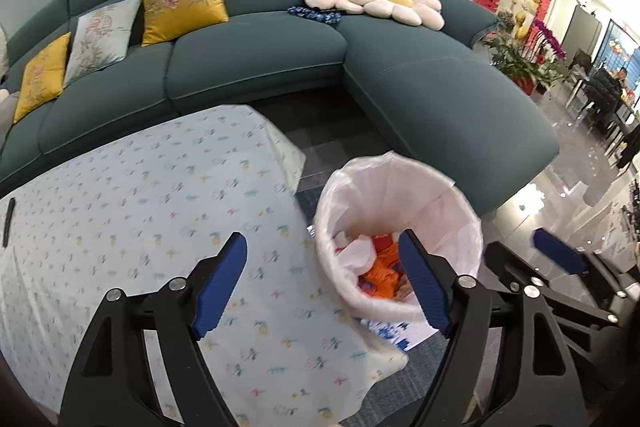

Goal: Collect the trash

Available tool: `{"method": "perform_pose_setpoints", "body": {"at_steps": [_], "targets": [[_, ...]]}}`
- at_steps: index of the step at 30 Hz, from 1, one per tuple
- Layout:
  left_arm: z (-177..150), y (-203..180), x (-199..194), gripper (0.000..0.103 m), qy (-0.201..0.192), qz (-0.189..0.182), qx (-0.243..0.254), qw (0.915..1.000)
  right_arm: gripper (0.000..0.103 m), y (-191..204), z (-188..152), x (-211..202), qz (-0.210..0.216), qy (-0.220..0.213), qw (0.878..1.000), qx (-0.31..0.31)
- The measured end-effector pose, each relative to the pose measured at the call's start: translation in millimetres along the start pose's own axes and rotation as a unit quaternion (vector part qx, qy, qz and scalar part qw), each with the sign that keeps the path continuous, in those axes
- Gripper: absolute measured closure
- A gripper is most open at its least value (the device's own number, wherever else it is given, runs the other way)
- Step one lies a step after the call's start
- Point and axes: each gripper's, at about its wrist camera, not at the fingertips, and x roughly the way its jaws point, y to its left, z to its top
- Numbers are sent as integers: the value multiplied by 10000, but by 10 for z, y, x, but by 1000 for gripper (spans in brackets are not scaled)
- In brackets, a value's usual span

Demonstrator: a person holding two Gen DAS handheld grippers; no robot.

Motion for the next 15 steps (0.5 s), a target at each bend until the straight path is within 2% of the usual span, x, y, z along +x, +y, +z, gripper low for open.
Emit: {"method": "perform_pose_setpoints", "body": {"at_steps": [6, 15], "targets": [[-366, 11, -29, 24, 48, 282, 129, 9995, 19, 66, -316, -193, -312, 89, 9992, -227], [-779, 98, -12, 24, 304, 320, -242, 9987, 15, 85, -646, -266, -406, 262, 9985, -249]]}}
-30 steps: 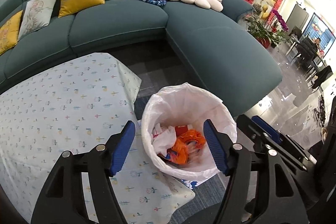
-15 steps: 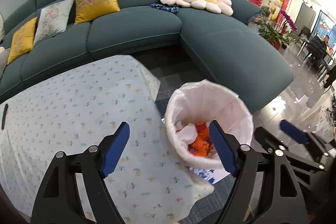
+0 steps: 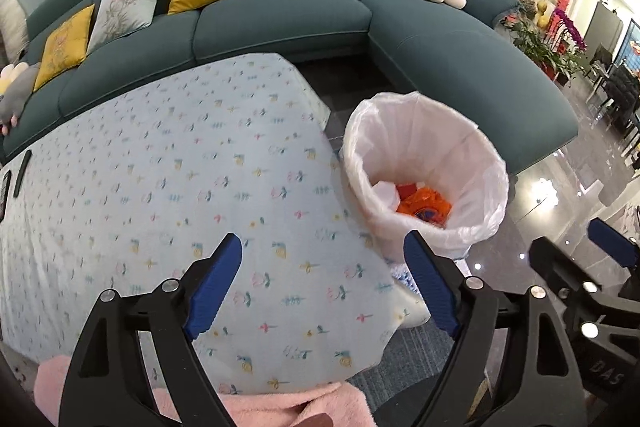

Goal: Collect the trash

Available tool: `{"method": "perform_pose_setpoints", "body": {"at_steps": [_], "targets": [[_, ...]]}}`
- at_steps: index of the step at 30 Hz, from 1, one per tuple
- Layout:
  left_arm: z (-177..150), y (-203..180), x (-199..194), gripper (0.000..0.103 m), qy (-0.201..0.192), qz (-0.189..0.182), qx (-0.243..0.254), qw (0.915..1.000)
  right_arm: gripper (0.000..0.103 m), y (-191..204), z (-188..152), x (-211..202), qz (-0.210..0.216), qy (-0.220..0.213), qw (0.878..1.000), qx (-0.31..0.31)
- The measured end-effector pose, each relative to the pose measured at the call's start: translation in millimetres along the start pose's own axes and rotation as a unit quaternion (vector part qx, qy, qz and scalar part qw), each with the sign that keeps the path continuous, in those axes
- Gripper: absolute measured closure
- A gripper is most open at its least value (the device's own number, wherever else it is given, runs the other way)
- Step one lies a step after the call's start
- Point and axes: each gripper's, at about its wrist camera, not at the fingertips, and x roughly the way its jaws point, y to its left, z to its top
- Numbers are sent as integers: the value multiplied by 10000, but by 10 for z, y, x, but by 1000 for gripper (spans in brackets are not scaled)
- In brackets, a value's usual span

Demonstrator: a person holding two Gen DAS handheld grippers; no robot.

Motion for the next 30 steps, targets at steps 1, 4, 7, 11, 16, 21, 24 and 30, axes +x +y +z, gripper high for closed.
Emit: {"method": "perform_pose_setpoints", "body": {"at_steps": [1, 4, 7, 11, 16, 21, 24, 30], "targets": [[-27, 18, 9, 24, 21, 12, -24, 10000, 12, -7, -12, -5, 3, -6, 10000, 11], [-73, 81, 26, 24, 31, 71, -80, 9999, 12, 0, -48, -13, -73, -39, 10000, 24], [-108, 145, 34, 23, -53, 171, -75, 9998, 7, 33, -73, 6, -95, -20, 10000, 21], [-163, 220, 60, 21, -82, 235, -113, 9996, 7, 109, -91, 15, -157, -95, 9998, -84], [-238, 293, 136, 21, 11, 261, -135, 9996, 7, 174, -118, 38, -192, -116, 9997, -115], [-300, 297, 166, 21, 40, 270, -122, 9996, 7, 215, -151, 68, -211, -79, 9997, -131], [-295, 280, 158, 21, 34, 243, -117, 9996, 7, 229, -161, 74, -221, -74, 9996, -132], [-258, 264, 105, 21, -23, 265, -138, 9995, 7, 214, -145, 57, -241, -90, 9996, -99]]}}
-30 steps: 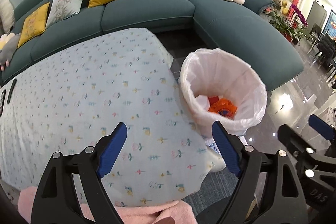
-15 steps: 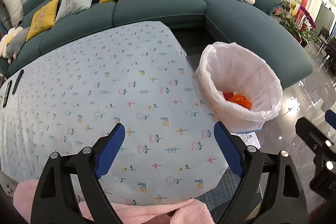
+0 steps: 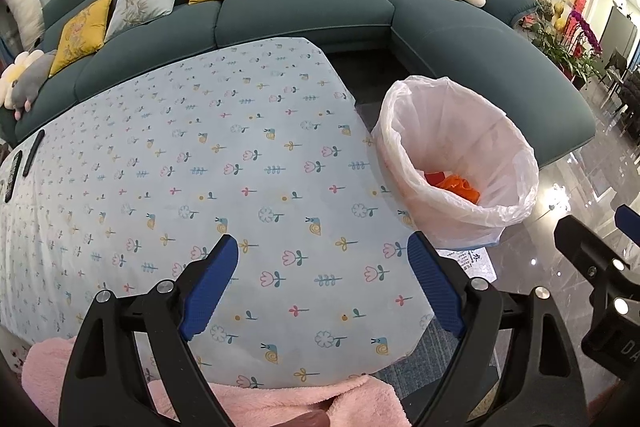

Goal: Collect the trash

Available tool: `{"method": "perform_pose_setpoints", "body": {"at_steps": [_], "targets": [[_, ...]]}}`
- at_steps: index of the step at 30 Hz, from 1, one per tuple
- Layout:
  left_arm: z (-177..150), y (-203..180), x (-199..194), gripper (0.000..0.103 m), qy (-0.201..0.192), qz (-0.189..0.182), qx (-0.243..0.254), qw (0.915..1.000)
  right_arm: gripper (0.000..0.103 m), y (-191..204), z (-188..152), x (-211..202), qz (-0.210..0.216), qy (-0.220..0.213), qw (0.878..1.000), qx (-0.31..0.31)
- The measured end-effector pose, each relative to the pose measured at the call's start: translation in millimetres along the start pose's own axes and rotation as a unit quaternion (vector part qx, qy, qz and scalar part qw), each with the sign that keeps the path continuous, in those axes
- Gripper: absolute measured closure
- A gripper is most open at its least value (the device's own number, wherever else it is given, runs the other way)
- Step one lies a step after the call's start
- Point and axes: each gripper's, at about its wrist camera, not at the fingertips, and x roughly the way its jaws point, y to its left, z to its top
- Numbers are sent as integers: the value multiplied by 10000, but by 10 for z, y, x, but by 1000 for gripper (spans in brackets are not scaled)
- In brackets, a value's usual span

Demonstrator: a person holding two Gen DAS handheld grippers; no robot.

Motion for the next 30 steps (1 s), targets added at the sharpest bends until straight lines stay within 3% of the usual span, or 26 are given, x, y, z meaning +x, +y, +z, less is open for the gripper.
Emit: {"method": "perform_pose_setpoints", "body": {"at_steps": [30], "targets": [[59, -53, -74, 21, -10, 1, 92, 10000, 7, -53, 8, 15, -12, 12, 10000, 47]]}}
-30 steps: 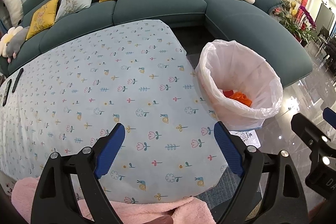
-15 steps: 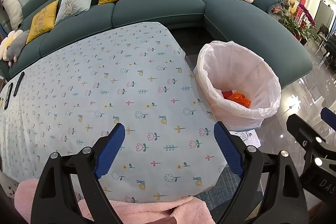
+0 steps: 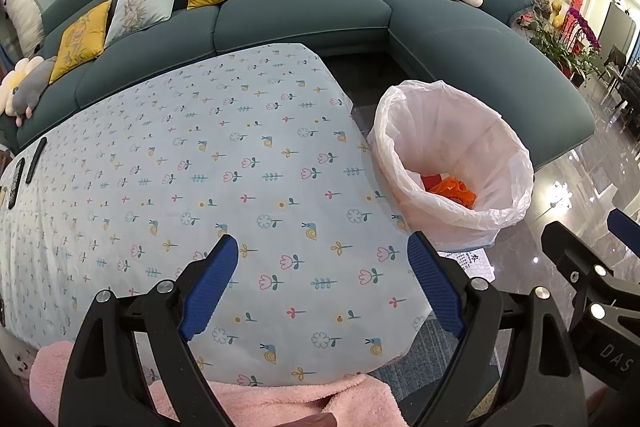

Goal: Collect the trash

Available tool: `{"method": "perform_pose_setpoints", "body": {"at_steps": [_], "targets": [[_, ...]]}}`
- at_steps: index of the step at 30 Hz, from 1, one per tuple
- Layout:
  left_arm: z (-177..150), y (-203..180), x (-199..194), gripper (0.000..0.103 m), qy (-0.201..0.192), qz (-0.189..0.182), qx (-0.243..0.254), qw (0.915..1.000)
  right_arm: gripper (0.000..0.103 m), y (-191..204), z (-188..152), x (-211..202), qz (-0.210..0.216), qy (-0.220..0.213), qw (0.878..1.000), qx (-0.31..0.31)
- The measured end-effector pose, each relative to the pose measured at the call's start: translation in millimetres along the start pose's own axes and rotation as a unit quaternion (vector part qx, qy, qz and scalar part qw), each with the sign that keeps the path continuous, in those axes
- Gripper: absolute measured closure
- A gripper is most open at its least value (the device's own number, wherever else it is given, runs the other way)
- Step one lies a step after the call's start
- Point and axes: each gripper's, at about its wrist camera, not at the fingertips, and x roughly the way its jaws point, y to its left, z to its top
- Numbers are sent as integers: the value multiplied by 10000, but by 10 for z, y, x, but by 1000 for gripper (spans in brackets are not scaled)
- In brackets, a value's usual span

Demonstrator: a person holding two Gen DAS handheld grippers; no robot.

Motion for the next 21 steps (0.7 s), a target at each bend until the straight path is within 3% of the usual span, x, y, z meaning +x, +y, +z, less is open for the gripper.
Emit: {"method": "perform_pose_setpoints", "body": {"at_steps": [21], "targets": [[0, -26, -26, 21, -11, 29, -58, 10000, 7, -18, -39, -10, -30, -19, 10000, 33]]}}
